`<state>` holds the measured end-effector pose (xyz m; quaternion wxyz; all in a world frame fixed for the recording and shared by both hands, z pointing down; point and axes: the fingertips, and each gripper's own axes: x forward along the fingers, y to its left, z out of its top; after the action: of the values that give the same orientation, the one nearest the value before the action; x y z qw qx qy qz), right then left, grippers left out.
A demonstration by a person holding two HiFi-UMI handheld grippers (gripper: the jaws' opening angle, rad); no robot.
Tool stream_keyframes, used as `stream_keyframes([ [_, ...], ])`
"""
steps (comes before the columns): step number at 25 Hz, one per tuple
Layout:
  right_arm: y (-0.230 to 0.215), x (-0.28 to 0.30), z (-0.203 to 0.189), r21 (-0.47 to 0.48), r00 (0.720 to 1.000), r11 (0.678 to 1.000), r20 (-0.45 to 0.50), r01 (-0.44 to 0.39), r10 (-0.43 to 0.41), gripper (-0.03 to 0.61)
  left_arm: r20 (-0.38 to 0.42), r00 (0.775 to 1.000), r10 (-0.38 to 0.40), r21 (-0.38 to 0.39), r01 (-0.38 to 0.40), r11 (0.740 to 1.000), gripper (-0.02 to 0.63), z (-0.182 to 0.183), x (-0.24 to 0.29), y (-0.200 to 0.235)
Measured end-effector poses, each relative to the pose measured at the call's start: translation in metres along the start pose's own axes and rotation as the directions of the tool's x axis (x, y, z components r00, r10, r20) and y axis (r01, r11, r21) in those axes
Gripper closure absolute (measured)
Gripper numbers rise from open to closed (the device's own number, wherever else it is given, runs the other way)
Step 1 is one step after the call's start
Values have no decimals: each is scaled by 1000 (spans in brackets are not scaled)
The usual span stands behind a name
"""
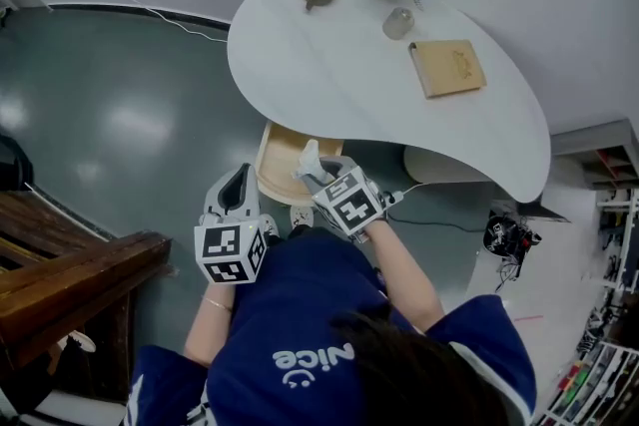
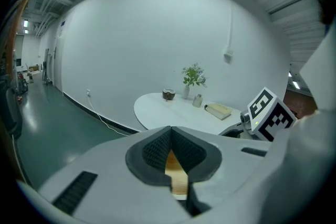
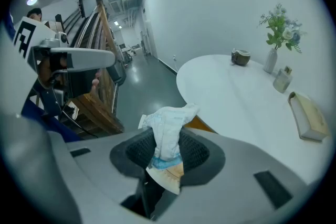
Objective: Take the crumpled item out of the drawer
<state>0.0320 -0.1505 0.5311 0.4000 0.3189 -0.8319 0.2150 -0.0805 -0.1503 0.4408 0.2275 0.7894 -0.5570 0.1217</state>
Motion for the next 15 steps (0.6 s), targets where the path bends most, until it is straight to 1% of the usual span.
stream_keyframes([
  [4,-1,-18,12,38,997,999,68,38,-41,445,10,999,-32,13,32,999,609,4,2,-6],
  [8,-5,-39,27,85,984,993,153,75,-88,445,57,998,-24,27,23,999,610,17,-1,-9],
  [11,-8,-56,40,101,966,988,217,120,-140,444,102,994,-32,47,28,998,610,31,-7,-14],
  [15,-13,-81,55,120,932,976,295,182,-210,443,141,988,-61,62,53,997,609,48,-10,-24],
])
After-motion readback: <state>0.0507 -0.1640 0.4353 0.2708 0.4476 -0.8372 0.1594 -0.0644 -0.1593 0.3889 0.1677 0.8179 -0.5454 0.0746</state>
